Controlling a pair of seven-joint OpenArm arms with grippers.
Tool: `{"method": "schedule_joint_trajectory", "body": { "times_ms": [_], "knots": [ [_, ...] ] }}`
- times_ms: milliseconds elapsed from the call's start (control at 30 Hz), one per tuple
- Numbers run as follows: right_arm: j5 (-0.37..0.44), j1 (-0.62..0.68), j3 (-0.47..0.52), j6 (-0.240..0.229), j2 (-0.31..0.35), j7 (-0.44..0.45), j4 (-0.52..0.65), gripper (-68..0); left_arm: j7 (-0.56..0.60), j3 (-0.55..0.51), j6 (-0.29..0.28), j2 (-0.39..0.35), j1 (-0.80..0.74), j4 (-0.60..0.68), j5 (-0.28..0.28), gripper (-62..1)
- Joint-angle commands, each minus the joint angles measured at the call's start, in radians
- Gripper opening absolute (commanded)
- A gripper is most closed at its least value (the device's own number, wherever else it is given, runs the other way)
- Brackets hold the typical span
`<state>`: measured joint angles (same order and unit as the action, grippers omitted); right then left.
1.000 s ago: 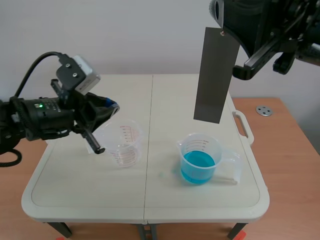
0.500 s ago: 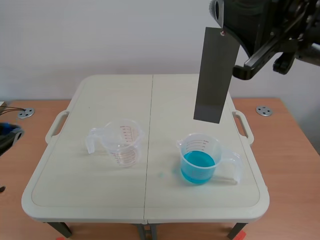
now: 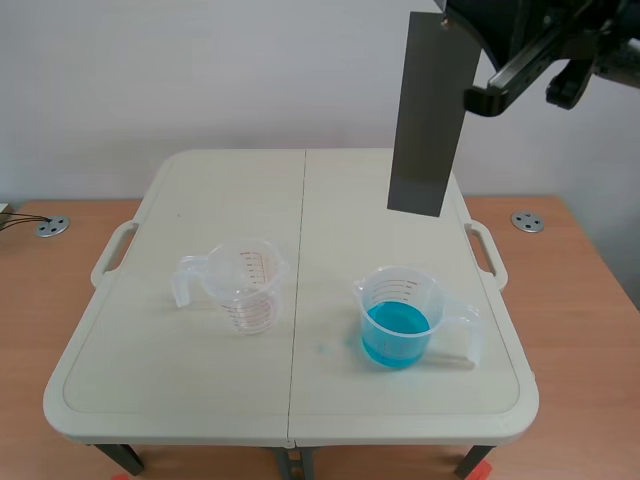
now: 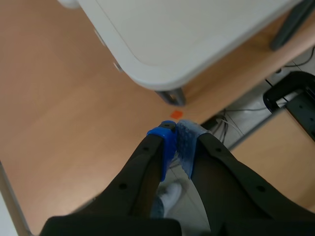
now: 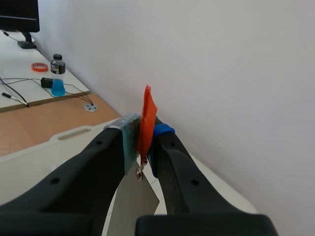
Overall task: Hold the metal plate by the orange handle, dip it into the blue solution, take it out and point at it, then put the plate back in the beaker on the left.
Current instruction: 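Raise the plate and point at it, then put the plate into the left beaker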
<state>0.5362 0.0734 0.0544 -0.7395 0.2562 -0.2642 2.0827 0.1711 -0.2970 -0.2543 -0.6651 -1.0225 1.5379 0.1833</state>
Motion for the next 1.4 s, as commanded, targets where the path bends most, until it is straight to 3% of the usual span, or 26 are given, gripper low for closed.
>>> {"method": "schedule_joint_trajectory", "body": {
  "times_ms": [0,133,333,600,733,900,1033,1367],
  "knots": [
    [0.018,-0.030,-0.025,-0.006,0.006,0.012,0.023,-66.2,0.017,0.002,0.002,0.033,-0.012,0.002,0.007,-58.8],
    [0.018,-0.070,-0.076,0.021,0.006,-0.004,0.019,-66.2,0.015,0.002,-0.002,0.090,-0.044,-0.024,0.003,-58.8],
    [0.017,-0.130,-0.148,0.081,0.000,-0.016,0.017,-66.2,0.017,0.004,-0.002,0.172,-0.040,-0.072,-0.050,-58.8],
    [0.016,-0.227,-0.251,0.150,-0.002,-0.026,-0.033,-66.2,0.016,0.008,-0.003,0.185,-0.032,-0.095,-0.050,-58.8],
    [0.016,-0.277,-0.288,0.151,-0.009,-0.023,-0.097,-66.2,0.010,0.017,-0.003,0.185,0.000,-0.117,-0.053,-58.8],
    [0.005,-0.324,-0.309,0.153,-0.065,-0.022,-0.194,-66.2,-0.023,0.017,-0.007,0.185,0.035,-0.137,-0.077,-58.8],
    [-0.036,-0.361,-0.337,0.151,-0.112,-0.020,-0.267,-66.2,-0.025,0.017,-0.033,0.185,0.040,-0.140,-0.076,-58.8],
    [-0.123,-0.436,-0.400,0.148,-0.207,0.003,-0.406,-66.2,-0.033,0.018,-0.033,0.185,0.045,-0.140,-0.076,-58.8]
  ]
}}
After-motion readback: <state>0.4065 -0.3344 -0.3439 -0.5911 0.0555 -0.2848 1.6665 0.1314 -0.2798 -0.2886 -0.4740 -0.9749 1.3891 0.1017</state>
